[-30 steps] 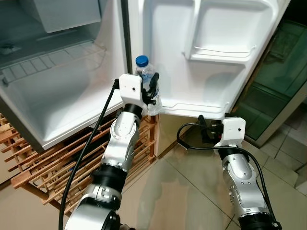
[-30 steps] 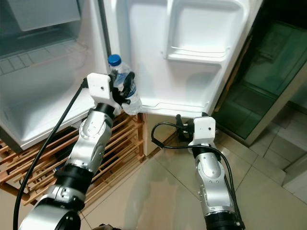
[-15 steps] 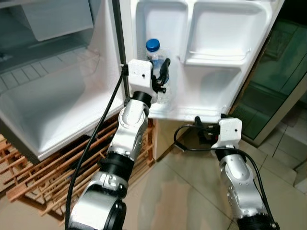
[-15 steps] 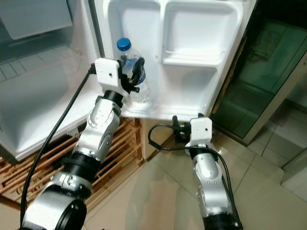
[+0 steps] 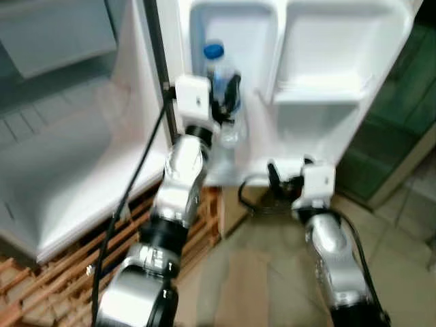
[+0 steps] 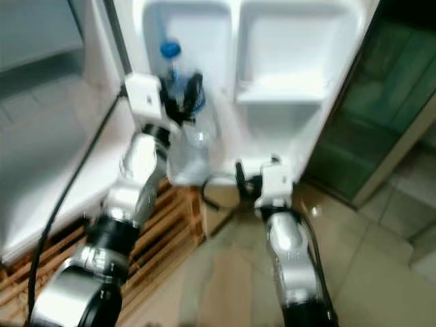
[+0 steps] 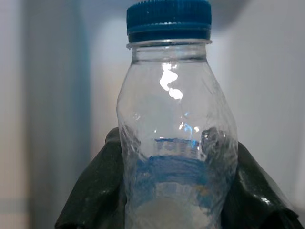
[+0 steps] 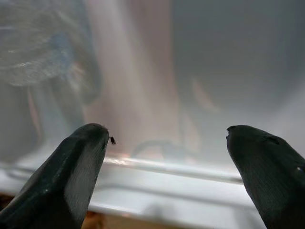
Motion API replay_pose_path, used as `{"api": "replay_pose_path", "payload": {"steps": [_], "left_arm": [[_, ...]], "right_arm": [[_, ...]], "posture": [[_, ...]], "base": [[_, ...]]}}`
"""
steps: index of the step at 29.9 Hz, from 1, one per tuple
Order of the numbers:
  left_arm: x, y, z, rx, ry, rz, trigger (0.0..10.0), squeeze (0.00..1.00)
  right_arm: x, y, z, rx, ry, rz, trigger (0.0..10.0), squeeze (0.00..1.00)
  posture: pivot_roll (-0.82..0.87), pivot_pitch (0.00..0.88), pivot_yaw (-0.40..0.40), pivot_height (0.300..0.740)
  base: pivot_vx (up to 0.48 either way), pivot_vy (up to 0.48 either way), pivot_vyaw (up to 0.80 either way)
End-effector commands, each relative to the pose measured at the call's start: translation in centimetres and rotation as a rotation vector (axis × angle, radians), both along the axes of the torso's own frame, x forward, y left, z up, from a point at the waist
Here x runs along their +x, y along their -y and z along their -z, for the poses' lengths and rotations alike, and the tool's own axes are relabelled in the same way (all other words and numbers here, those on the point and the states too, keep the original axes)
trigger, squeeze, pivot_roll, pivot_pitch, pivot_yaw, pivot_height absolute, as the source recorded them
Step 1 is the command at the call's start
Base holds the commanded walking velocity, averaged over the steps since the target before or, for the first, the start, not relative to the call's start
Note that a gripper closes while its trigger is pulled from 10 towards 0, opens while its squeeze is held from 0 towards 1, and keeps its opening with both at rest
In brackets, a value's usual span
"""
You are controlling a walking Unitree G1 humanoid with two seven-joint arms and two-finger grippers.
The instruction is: Restocking fridge
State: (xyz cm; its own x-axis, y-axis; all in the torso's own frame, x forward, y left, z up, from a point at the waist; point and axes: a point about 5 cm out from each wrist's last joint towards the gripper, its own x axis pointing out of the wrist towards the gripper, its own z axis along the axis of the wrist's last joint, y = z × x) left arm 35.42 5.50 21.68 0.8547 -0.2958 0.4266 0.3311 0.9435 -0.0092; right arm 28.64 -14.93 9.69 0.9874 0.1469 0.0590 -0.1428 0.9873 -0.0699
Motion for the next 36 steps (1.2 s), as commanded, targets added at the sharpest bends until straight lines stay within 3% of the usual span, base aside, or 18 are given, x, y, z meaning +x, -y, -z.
{"api": "replay_pose_path", "payload": {"steps": [1,7,12,14,21,24,29,36], "left_arm": [[0.3,-0.4,0.0,0.020,0.004,-0.034,10.0,0.00],[0.5,-0.3,1.4,0.067,0.014,-0.074,10.0,0.00],[0.8,0.3,2.0,0.163,0.043,-0.107,10.0,0.00],[1.0,0.7,2.4,0.242,0.076,-0.142,10.0,0.00],[1.6,1.8,2.8,0.257,0.032,-0.128,10.0,0.00],[2.1,2.0,3.1,0.254,-0.031,-0.153,10.0,0.00],[2.7,1.2,3.4,0.310,-0.058,-0.202,10.0,0.00],[3.4,-0.3,3.2,0.257,-0.108,-0.241,10.0,0.00]], "right_arm": [[-0.2,0.1,0.0,0.003,-0.006,0.007,10.0,0.00],[-0.4,-0.1,0.0,0.008,-0.008,-0.002,10.0,0.01],[-0.7,-0.4,-0.1,0.011,-0.001,-0.024,10.0,0.00],[-1.0,-0.5,-0.2,0.012,0.004,-0.032,10.0,0.00],[-1.4,-0.2,-0.4,-0.016,0.010,-0.049,10.0,0.00],[-1.6,0.3,-0.6,-0.031,0.013,-0.040,10.0,0.00],[-2.2,0.0,-0.3,-0.025,0.003,-0.036,10.0,0.00],[-2.9,-0.8,-0.2,-0.012,-0.008,-0.044,10.0,0.00]], "posture": [[-0.17,0.000,0.037,0.740],[-0.19,0.000,0.046,0.740],[-0.20,0.000,0.057,0.740],[-0.21,0.000,0.066,0.740],[-0.25,0.000,0.056,0.740],[-0.27,0.000,0.059,0.740],[-0.27,0.000,0.066,0.740],[-0.28,0.000,0.075,0.740]], "base": [[0.000,0.000,0.00],[0.000,0.000,0.00],[0.000,0.000,0.00],[0.000,0.000,0.00],[0.000,0.206,0.00],[0.000,0.000,0.00],[0.000,0.000,0.00],[0.000,0.000,0.00]]}}
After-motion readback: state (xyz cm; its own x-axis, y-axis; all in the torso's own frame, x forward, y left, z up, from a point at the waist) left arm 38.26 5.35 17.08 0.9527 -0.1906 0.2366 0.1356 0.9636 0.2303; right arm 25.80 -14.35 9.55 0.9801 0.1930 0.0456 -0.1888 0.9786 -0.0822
